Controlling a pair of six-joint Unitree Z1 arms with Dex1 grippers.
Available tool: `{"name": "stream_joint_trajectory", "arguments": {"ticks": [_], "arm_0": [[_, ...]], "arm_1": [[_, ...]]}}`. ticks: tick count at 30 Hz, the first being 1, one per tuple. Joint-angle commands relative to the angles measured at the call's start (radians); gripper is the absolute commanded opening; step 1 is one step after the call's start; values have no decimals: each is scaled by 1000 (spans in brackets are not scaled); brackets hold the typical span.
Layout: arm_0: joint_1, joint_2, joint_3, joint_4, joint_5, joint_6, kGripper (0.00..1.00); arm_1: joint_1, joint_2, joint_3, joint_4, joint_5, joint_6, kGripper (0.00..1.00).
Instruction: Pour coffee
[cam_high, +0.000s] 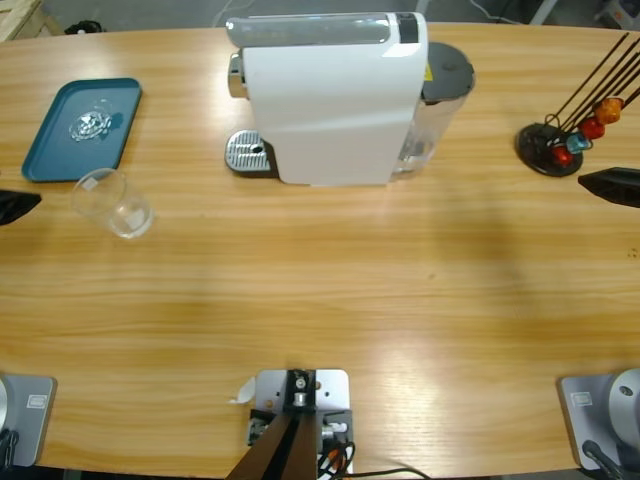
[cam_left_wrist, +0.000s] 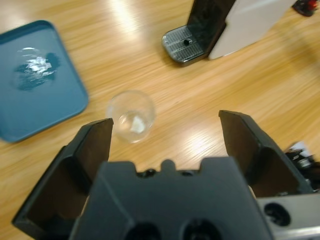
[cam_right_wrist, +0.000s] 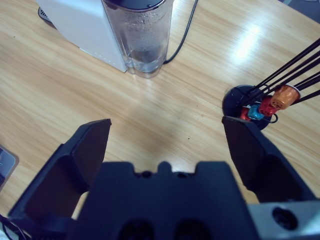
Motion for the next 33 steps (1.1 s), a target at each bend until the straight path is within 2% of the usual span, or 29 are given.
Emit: {"name": "stream_joint_trajectory", "arguments": {"ticks": [1, 8, 12, 17, 26, 27, 30, 33], "arm_0": [[8, 332, -267, -8, -102, -215, 987], [6, 524, -434, -8, -112, -440, 977], [6, 642, -497, -8, -186, -551, 991], [2, 738, -552, -25, -272, -584, 980], [-8, 805, -597, -76, -312, -574, 967], [-10, 811, -602, -77, -317, -578, 954], [-24, 832, -629, -88, -339, -579, 804], [-31, 852, -656, -89, -350, -581, 771]], "arm_1": [[-6, -33, 40, -8, 2, 9, 1000], [-6, -45, 46, -13, 6, 10, 1000], [-6, -31, 38, -6, -4, 29, 1000], [-6, -39, 35, 5, -13, 35, 1000], [-6, -43, 36, 4, -13, 33, 1000], [-6, -43, 36, 4, -13, 33, 1000], [-6, -41, 36, 4, -13, 33, 1000], [-6, -38, 36, 4, -13, 33, 1000]]}}
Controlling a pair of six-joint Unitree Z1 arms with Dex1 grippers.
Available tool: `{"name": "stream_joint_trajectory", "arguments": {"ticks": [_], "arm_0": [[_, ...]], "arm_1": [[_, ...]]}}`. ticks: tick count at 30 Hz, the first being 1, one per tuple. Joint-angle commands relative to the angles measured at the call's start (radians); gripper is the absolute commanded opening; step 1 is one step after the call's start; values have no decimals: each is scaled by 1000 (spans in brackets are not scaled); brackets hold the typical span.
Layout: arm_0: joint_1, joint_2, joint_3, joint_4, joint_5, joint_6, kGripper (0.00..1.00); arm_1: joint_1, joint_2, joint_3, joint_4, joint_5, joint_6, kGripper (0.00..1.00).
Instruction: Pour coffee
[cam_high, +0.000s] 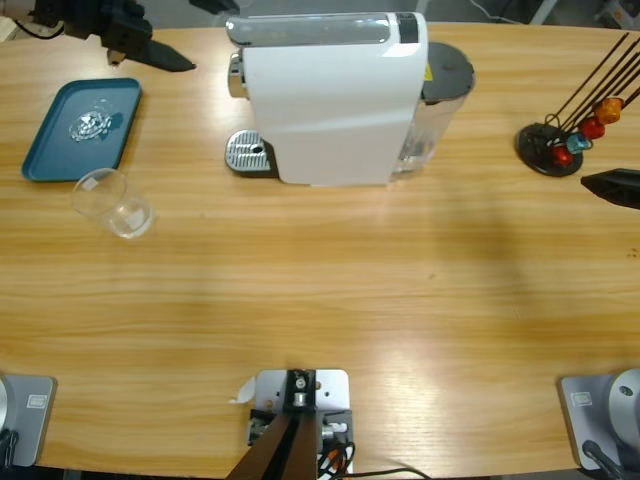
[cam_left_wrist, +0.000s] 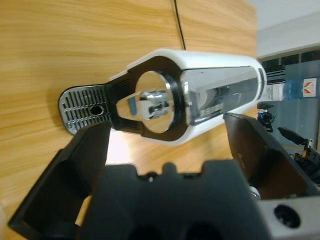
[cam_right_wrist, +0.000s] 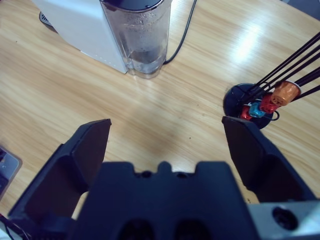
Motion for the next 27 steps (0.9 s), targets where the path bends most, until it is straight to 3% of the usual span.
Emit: {"name": "stream_joint_trajectory", "arguments": {"ticks": [1, 4, 6, 10, 21, 23, 27], "arm_0": [[-27, 99, -57, -23, -43, -14, 770], [-38, 121, -85, -23, -58, -10, 757], [-47, 129, -94, -23, -60, -10, 617], [-50, 122, -88, -23, -60, -10, 434], [-50, 59, -37, -12, -8, -4, 434], [-49, 51, -29, -12, 3, -5, 341], [-46, 37, -17, -12, 11, -4, 50]], "arm_1": [[-5, -18, 23, 10, -12, 9, 1000], [-5, -17, 23, 10, -12, 8, 1000], [-5, -17, 22, 10, -12, 9, 1000], [-5, -13, 22, 10, -12, 7, 1000], [-5, -4, 20, 10, -12, 7, 987], [-5, -3, 20, 10, -12, 7, 984], [-5, -3, 19, 10, -12, 6, 982]]}}
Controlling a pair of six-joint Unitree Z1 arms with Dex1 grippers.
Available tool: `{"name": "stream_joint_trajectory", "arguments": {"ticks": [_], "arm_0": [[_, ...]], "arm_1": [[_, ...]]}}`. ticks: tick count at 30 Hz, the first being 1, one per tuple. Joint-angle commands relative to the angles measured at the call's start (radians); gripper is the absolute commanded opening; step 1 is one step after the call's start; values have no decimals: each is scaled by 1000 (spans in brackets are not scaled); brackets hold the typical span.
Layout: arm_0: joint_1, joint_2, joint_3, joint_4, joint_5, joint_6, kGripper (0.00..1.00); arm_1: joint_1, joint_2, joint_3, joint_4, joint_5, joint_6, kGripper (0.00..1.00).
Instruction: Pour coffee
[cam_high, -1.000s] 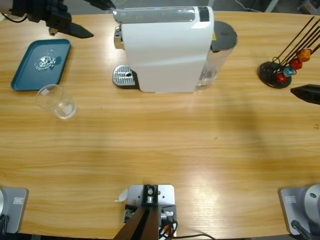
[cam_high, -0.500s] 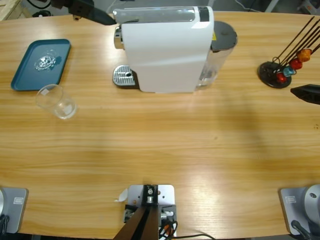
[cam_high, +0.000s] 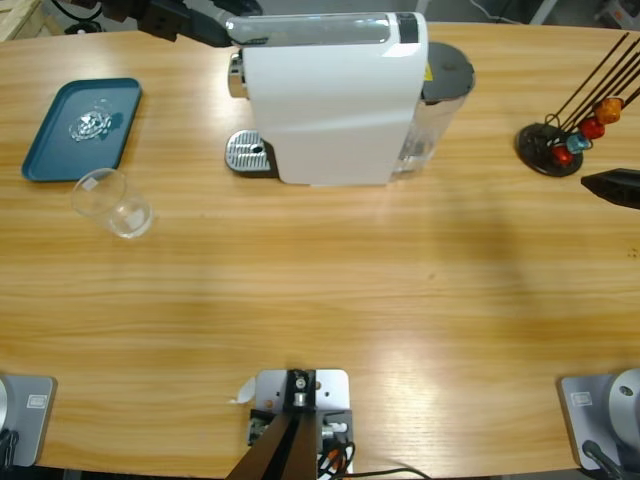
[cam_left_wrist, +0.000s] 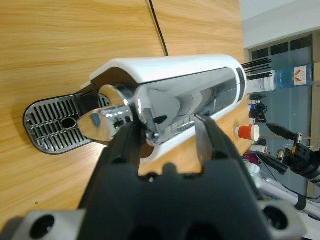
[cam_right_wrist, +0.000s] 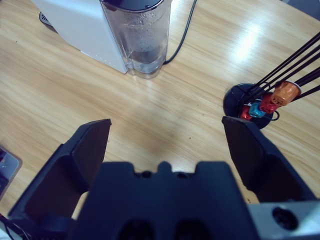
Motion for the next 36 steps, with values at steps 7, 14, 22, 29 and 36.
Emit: {"name": "stream_joint_trajectory", "arguments": {"ticks": [7, 14, 22, 29, 36], "arm_0": [[-5, -22, 58, -3, 26, 1, 0], [-2, -33, 56, -12, 24, 17, 0], [-2, -86, 55, -101, -10, -4, 0], [-3, -74, 56, -144, -53, -29, 0], [-6, -60, 56, -176, -104, -41, 0]], "arm_1": [[-5, -4, 20, 10, -12, 6, 982], [-5, -2, 19, 10, -12, 6, 982], [-5, -6, 20, 10, -14, 6, 982], [-5, -7, 20, 10, -14, 6, 982], [-5, -4, 19, 10, -14, 6, 982]]}}
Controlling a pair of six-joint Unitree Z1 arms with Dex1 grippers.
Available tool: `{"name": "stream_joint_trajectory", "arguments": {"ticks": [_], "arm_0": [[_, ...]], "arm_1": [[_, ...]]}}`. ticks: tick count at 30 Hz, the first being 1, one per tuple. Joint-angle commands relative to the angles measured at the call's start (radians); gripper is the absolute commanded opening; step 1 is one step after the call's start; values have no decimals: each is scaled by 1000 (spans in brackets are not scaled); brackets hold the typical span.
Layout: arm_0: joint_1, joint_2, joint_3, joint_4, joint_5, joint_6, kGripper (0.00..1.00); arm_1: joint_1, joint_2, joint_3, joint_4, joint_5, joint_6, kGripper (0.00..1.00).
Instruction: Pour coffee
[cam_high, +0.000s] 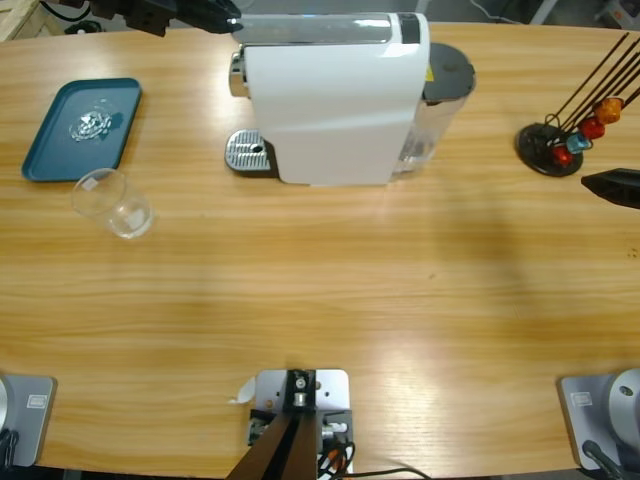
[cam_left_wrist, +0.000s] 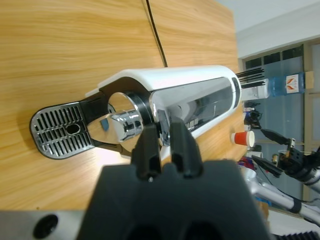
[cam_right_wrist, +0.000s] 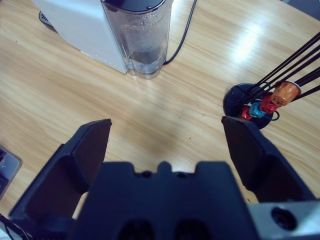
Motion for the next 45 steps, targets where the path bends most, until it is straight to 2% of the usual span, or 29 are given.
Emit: {"name": "stream_joint_trajectory", "arguments": {"ticks": [1, 16, 17, 19, 20, 21, 23, 25, 26, 29, 33, 35, 39, 45], "arm_0": [[-27, -28, -6, -84, -78, -17, 0], [-28, -38, -13, -121, -132, -7, 0], [-29, -38, -10, -140, -146, 9, 37], [-34, -44, 1, -184, -161, 136, 787], [-39, -54, 9, -194, -154, 232, 929], [-41, -65, 16, -195, -146, 311, 967], [-44, -92, 45, -194, -102, 452, 987], [-44, -123, 94, -189, -71, 582, 987], [-47, -141, 119, -184, -66, 629, 987], [-73, -208, 211, -158, -40, 710, 992], [-136, -308, 280, 25, 123, 898, 1000], [-150, -343, 306, 104, 177, 958, 1000], [-150, -408, 390, 127, 211, 958, 1000], [-150, -415, 391, 118, 247, 949, 1000]], "arm_1": [[-5, -3, 19, 10, -14, 6, 982], [-5, -2, 19, 10, -14, 6, 982], [-5, -2, 19, 10, -14, 6, 982], [-5, -3, 23, -5, -17, 7, 986], [-5, -4, 31, -26, -19, 7, 983], [-5, 3, 32, -33, -31, 6, 982], [-5, -2, 56, -58, -98, 3, 982], [-10, -54, 109, -123, -223, 56, 982], [-34, -72, 131, -156, -243, 69, 979], [-170, -68, 197, -245, -238, 101, 892], [-322, -20, 272, -371, -220, 125, 886], [-325, 26, 284, -421, -223, 123, 773], [-326, 113, 326, -565, -220, 124, 669], [-326, 234, 369, -717, -216, 122, 674]]}}
